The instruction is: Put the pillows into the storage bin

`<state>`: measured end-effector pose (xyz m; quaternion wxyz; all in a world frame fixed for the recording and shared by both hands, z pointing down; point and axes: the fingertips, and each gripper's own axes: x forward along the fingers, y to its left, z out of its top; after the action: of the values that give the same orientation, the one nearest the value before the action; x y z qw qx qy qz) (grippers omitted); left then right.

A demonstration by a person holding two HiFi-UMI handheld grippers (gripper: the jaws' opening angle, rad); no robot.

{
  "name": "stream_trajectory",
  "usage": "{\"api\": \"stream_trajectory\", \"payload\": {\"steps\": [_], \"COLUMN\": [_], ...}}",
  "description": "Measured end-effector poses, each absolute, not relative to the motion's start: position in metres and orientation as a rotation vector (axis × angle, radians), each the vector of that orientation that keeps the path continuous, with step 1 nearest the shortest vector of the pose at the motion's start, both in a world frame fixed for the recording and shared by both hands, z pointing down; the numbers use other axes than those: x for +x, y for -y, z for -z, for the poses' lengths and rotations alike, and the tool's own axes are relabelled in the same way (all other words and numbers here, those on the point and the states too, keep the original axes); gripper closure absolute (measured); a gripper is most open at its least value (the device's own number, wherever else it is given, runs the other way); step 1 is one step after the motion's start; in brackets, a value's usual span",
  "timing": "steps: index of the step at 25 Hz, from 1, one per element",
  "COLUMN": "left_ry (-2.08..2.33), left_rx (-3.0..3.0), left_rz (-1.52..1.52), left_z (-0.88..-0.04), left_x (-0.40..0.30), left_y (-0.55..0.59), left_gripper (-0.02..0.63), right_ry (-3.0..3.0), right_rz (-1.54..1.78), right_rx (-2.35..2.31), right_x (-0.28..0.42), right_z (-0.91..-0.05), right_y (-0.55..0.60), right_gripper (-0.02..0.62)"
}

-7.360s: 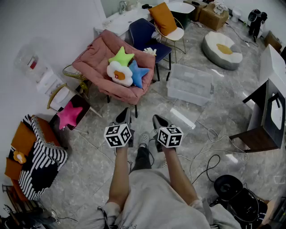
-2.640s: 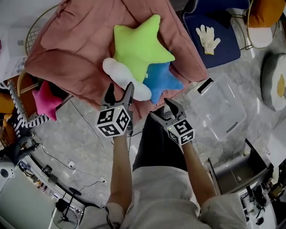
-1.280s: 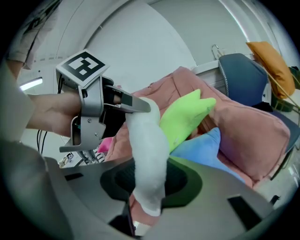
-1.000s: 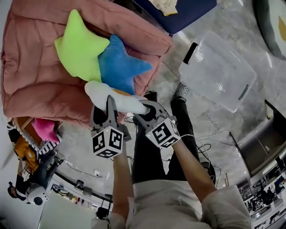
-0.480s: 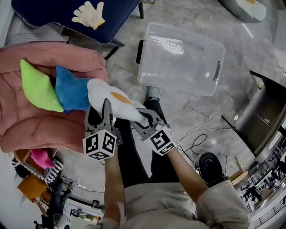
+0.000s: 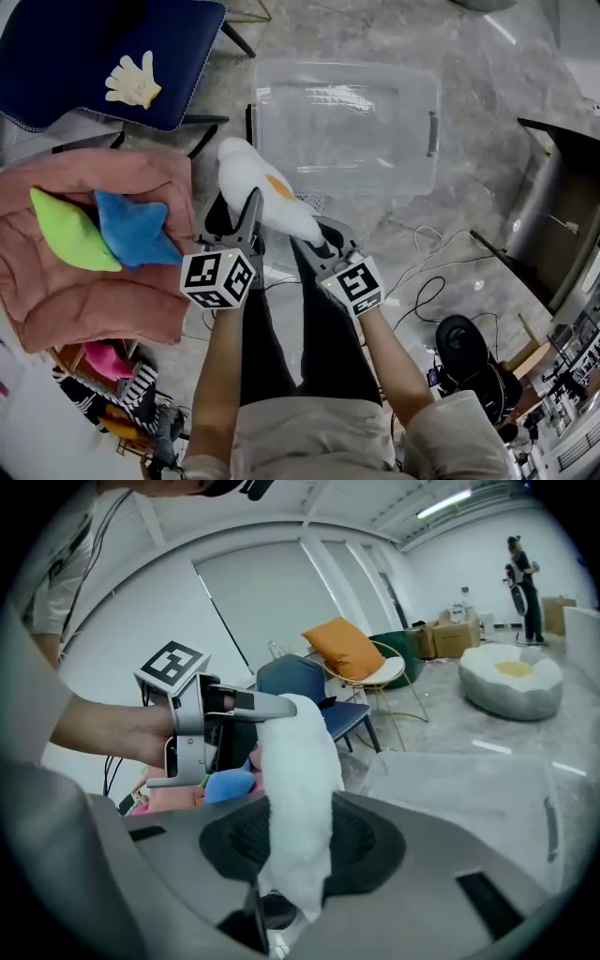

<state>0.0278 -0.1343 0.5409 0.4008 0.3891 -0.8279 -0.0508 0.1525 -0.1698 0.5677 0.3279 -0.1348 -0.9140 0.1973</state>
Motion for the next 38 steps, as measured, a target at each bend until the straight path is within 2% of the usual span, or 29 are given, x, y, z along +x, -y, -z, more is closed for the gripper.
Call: {"api": "stream_trajectory", "payload": {"steps": [8,17,27,32,38], "left_ry": [2.029,1.916,1.798,1.809,1.783], "left_rx": [1.121,1.239,1.351,1.395,1.283], "left_rz": [0.031,-0.111,-0.16,-0.267,-0.261], "left_z": [-0.55,-0.557,-0.576,-0.578,-0.609], "left_x": [0.051,0.082,0.1,0.099,0.097], "left_y": [0.197,0.244,0.295,0.299,0.269], "left_gripper": [0.332,0.331,0.331,0.333,0.333], "right_ry": [2.393,2.372,2.216,2.089,1.957], "right_rz": [-0.515,-0.614,-0.921,-0.9,-0.977], "right_rx": [-0.363,-0.21,0.305,0.343,0.424], "right_x": [0.163,0.174,0.225,0.234,0.238], "right_z": [-0.595,-0.636,-0.752,-0.821,-0.88], "right_y": [0.249,0.356,0.5,0.537,0.562], "right_gripper": [0.474,0.477,0.476,0.474,0.471]}}
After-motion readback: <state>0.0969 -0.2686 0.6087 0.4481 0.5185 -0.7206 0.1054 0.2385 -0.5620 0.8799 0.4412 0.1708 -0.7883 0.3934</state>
